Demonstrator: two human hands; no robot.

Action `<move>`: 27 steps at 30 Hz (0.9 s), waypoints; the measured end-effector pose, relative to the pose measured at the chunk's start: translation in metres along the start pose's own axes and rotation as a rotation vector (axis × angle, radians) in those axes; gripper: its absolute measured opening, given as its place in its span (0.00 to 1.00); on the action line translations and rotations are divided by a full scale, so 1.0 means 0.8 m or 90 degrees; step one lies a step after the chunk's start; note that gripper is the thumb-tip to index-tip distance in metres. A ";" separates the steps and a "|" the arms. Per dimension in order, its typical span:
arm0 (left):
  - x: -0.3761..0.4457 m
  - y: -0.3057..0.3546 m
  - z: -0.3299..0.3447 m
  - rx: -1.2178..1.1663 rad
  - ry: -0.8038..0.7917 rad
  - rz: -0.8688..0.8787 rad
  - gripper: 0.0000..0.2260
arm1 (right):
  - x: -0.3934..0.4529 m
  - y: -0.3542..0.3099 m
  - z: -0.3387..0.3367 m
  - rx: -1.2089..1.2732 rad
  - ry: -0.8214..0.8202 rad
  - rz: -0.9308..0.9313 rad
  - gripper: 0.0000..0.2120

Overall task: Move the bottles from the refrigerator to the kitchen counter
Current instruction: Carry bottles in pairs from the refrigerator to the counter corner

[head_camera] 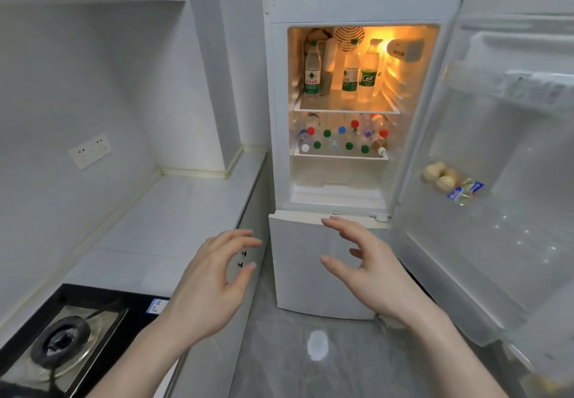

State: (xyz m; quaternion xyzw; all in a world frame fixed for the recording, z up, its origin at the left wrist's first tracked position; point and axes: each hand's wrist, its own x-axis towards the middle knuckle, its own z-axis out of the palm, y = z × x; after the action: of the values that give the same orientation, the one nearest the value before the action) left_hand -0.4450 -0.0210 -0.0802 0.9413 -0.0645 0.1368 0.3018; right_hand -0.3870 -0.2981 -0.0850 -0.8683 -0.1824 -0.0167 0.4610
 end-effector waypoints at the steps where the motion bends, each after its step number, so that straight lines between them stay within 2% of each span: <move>1: 0.019 0.002 0.006 0.002 -0.008 0.012 0.14 | 0.009 0.008 -0.008 -0.003 0.011 0.002 0.26; 13: 0.252 -0.014 0.065 -0.046 -0.069 0.131 0.14 | 0.146 0.071 -0.059 -0.075 0.134 0.055 0.27; 27: 0.522 -0.065 0.064 -0.055 -0.080 0.279 0.15 | 0.353 0.052 -0.075 -0.119 0.213 0.054 0.25</move>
State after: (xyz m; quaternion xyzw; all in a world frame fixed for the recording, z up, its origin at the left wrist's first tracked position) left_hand -0.0248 -0.0250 -0.0252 0.8977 -0.2921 0.1374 0.2999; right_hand -0.1013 -0.2824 -0.0283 -0.8995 -0.0646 -0.1582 0.4022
